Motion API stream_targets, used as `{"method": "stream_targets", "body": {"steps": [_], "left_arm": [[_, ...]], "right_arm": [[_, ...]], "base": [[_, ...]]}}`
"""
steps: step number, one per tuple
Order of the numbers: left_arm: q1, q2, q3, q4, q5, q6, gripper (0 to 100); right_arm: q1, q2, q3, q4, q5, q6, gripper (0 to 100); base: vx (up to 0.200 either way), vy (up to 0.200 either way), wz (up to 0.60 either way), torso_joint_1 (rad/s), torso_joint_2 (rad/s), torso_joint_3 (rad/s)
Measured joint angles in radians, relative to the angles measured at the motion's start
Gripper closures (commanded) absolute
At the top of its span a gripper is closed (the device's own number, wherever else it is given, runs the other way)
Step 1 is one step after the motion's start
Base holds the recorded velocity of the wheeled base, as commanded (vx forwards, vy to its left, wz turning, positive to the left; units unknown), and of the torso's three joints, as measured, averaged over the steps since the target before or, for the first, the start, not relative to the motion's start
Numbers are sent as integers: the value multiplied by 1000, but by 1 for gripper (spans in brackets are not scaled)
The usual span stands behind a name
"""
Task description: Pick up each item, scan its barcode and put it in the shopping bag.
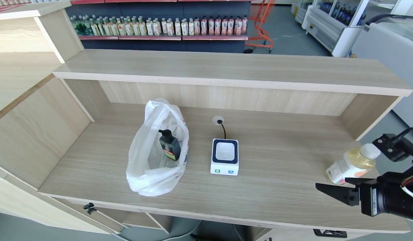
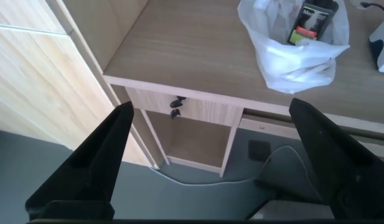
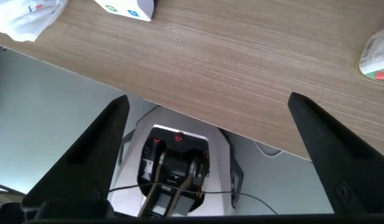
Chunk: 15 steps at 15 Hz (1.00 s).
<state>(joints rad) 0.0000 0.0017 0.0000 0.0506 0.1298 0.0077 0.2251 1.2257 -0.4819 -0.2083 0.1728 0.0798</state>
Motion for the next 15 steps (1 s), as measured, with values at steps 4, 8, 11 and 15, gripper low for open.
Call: {"method": "stream_targets", "body": {"steps": [4, 8, 11, 15], "left_arm": [[0, 0, 0, 0, 0, 0, 0], [0, 0, 0, 0, 0, 0, 0], [-1, 0, 0, 0, 0, 0, 0], [0, 0, 0, 0, 0, 0, 0]], "right_arm": [[0, 2, 39, 1, -143, -1, 0], [0, 2, 57, 1, -190, -1, 0], [-10, 10, 61, 64, -394, -4, 0], [-80, 75, 41, 90, -509, 3, 0]], "base": [[0, -200, 0, 1, 2, 5], [0, -100, 0, 2, 0, 1], [0, 0, 0, 0, 0, 0], [0, 0, 0, 0, 0, 0]]}}
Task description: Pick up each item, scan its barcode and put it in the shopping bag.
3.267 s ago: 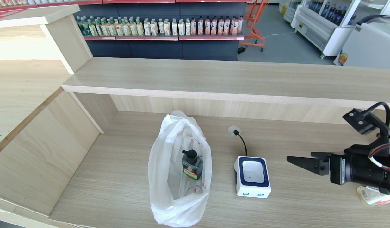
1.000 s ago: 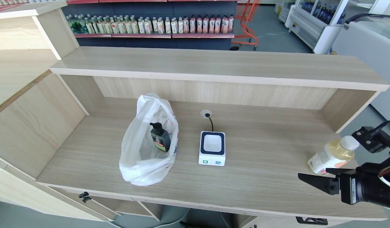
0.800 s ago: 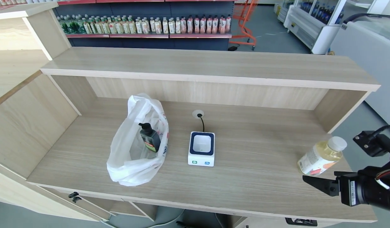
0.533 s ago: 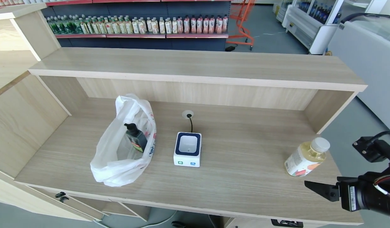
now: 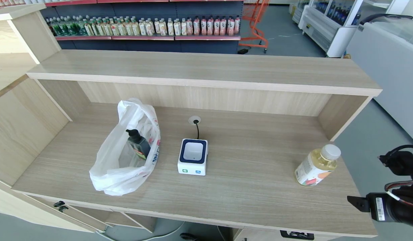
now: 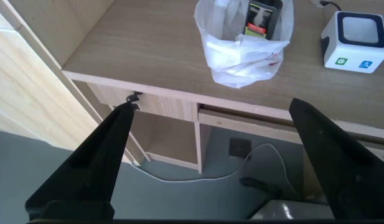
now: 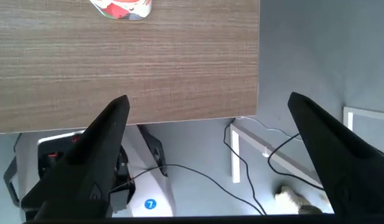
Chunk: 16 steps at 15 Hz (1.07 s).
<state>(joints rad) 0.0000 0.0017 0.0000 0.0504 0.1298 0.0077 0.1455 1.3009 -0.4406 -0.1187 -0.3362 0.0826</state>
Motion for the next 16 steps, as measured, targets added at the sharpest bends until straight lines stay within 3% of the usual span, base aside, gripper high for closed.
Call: {"method": "stream_targets", "body": {"steps": [7, 13, 16], "left_arm": [[0, 0, 0, 0, 0, 0, 0], [0, 0, 0, 0, 0, 0, 0], [0, 0, 0, 0, 0, 0, 0]], "right_arm": [[-16, 190, 3, -334, 154, 21, 0], [-15, 406, 5, -613, 211, -67, 0], [-13, 485, 4, -725, 320, -166, 0]], "base": [[0, 0, 0, 0, 0, 0], [0, 0, 0, 0, 0, 0], [0, 0, 0, 0, 0, 0]]}}
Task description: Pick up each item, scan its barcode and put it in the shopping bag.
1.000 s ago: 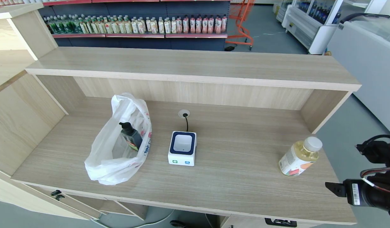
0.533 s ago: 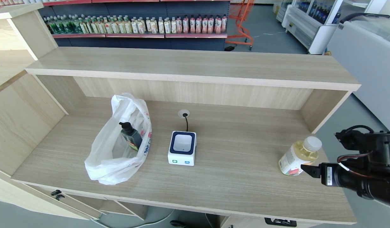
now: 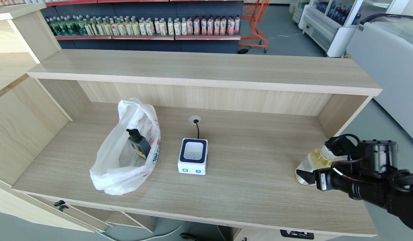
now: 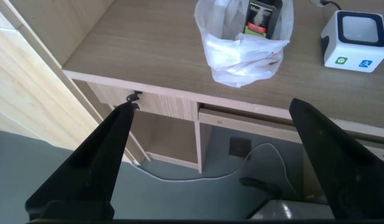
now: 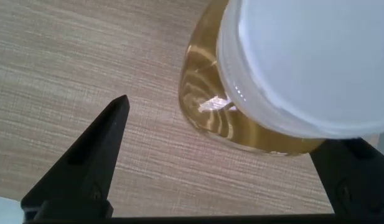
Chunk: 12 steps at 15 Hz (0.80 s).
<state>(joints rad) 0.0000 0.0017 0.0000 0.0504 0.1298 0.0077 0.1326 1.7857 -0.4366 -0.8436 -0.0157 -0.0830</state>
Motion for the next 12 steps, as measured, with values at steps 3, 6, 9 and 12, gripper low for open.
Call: {"method": "stream_targets", "body": {"steps": [3, 6, 9, 12], "left_arm": [[0, 0, 0, 0, 0, 0, 0], [0, 0, 0, 0, 0, 0, 0], [0, 0, 0, 0, 0, 0, 0], [0, 0, 0, 0, 0, 0, 0]], "right_arm": [[6, 53, -1, -68, 6, -8, 0], [6, 107, -7, -159, 14, -9, 0], [7, 149, -24, -194, 23, -18, 0], [11, 182, -63, -216, 29, -22, 0]], "base": [[0, 0, 0, 0, 0, 0], [0, 0, 0, 0, 0, 0], [0, 0, 0, 0, 0, 0], [0, 0, 0, 0, 0, 0]]}}
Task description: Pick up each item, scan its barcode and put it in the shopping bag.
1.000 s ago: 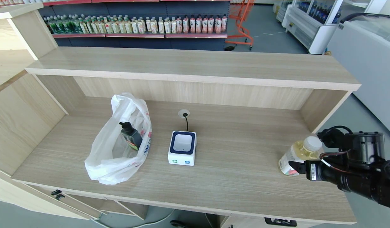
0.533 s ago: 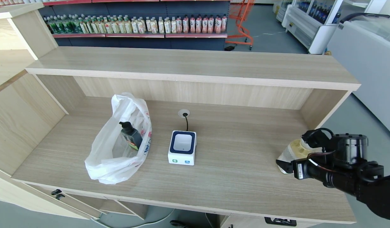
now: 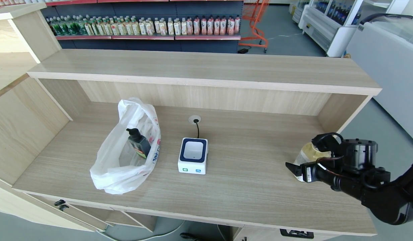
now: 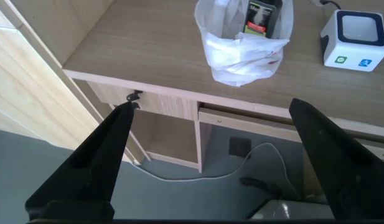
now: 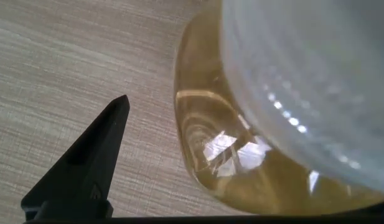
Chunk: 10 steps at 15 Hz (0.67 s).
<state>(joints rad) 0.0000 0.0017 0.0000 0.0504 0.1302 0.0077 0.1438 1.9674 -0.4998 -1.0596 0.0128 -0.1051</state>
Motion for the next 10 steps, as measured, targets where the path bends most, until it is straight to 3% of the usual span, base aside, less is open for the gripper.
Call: {"method": "stream_targets", "body": {"steps": [2, 3, 5, 10], "left_arm": [[0, 0, 0, 0, 0, 0, 0], [0, 0, 0, 0, 0, 0, 0], [0, 0, 0, 0, 0, 0, 0], [0, 0, 0, 0, 0, 0, 0]], "right_arm": [[4, 21, -17, -50, 36, -22, 0], [4, 32, -22, -85, 73, -29, 100], [3, 46, -27, -102, 120, -54, 100], [0, 63, -41, -120, 127, -82, 100]], "base": [[0, 0, 0, 0, 0, 0], [0, 0, 0, 0, 0, 0], [0, 0, 0, 0, 0, 0], [0, 0, 0, 0, 0, 0]]}}
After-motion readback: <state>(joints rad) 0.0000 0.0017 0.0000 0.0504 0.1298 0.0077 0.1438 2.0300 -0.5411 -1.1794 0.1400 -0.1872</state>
